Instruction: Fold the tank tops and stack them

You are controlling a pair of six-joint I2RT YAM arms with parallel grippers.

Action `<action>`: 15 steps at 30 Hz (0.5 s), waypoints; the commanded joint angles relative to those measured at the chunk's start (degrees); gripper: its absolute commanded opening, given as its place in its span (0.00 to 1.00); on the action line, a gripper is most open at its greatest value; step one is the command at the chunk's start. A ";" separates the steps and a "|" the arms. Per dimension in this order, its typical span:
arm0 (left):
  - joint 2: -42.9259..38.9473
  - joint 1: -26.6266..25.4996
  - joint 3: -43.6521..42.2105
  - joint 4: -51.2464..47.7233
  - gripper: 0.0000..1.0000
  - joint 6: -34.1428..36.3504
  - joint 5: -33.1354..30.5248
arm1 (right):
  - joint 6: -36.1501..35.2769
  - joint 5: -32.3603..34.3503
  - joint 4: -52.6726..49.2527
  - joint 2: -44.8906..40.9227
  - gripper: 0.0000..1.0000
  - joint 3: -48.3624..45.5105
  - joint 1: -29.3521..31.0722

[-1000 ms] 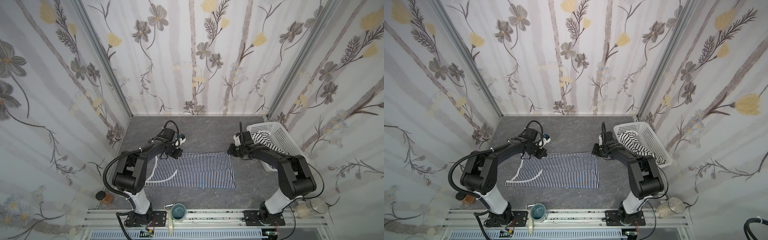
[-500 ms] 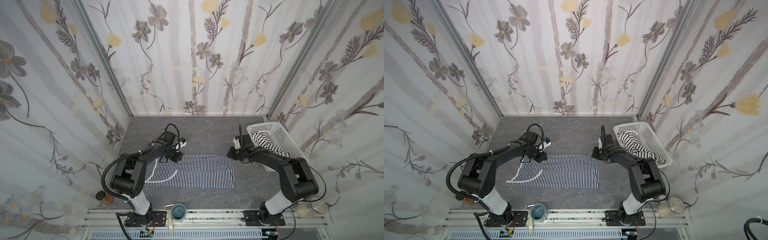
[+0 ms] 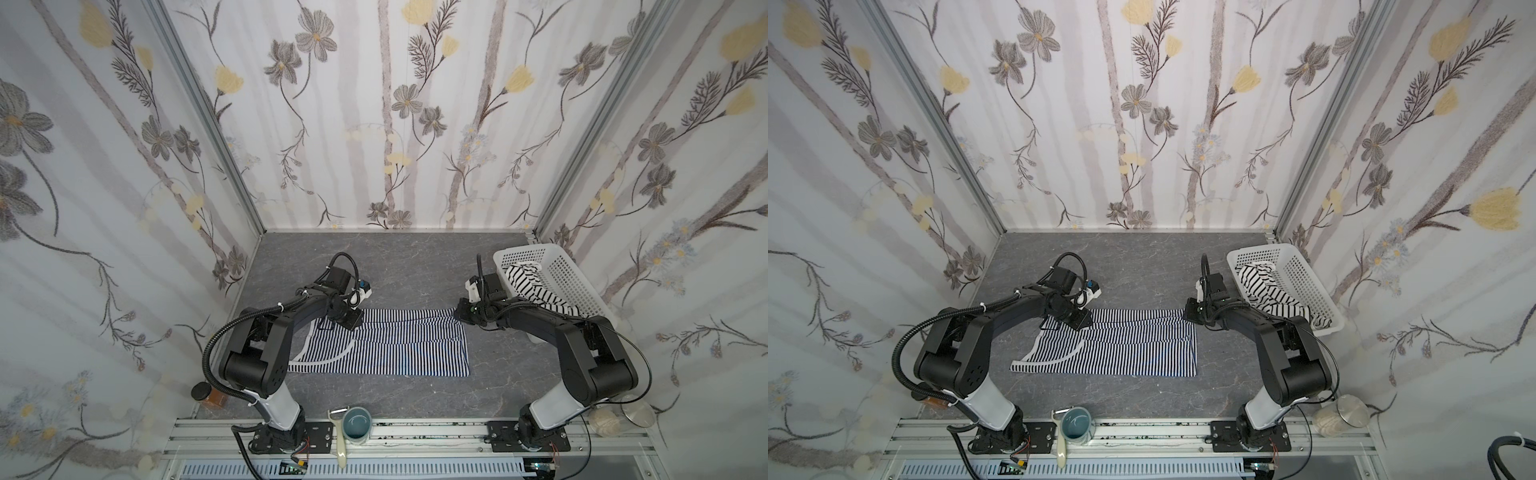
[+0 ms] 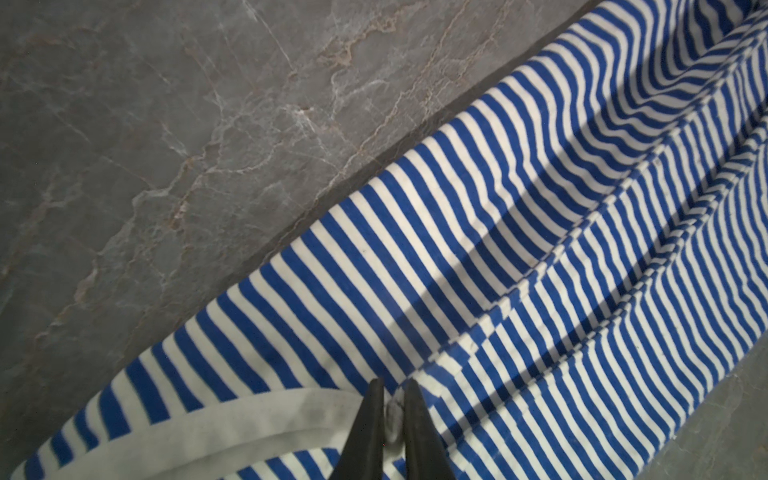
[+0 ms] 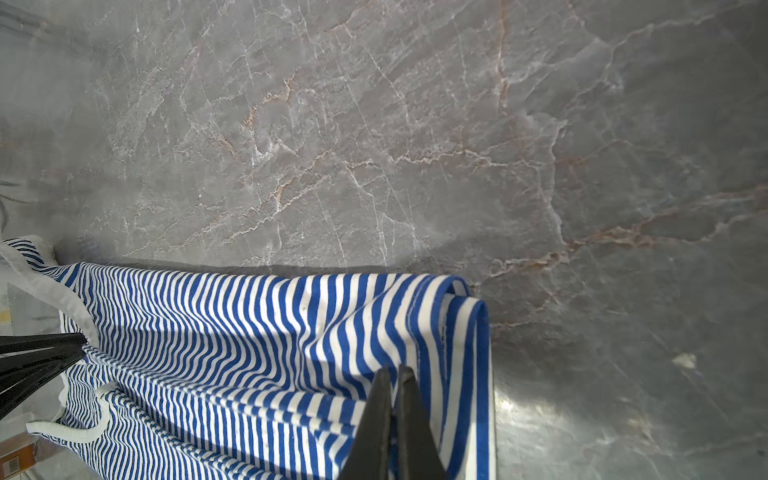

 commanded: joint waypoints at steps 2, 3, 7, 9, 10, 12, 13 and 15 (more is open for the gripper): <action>-0.30 -0.08 -0.57 0.09 0.16 0.05 -0.55 | 0.49 -0.31 2.14 -1.92 0.15 -1.14 0.36; -0.40 -0.05 -0.67 0.09 0.16 0.05 -0.57 | 0.41 -0.66 1.87 -2.61 0.20 -1.52 0.48; -1.26 -0.08 -1.22 0.00 0.16 0.39 -1.08 | -0.46 -3.46 0.57 -5.43 0.30 -2.58 0.93; -2.00 -0.03 -1.41 0.00 0.16 0.49 -1.32 | -1.33 -3.69 -1.23 -6.82 0.31 -4.38 1.16; -2.32 -0.10 -1.50 0.01 0.16 0.57 -1.54 | -1.57 -2.98 -2.17 -7.93 0.32 -4.66 1.28; -3.05 -0.10 -1.31 0.03 0.16 0.82 -2.07 | -1.58 -2.38 -2.77 -9.79 0.32 -5.36 1.29; -3.33 -0.11 -1.11 0.01 0.16 0.92 -2.29 | -1.41 -2.46 -2.92 -11.26 0.32 -5.43 1.29; -3.50 -0.08 -0.19 0.00 0.16 0.84 -2.48 | -0.55 -2.36 -3.19 -12.10 0.32 -5.18 1.31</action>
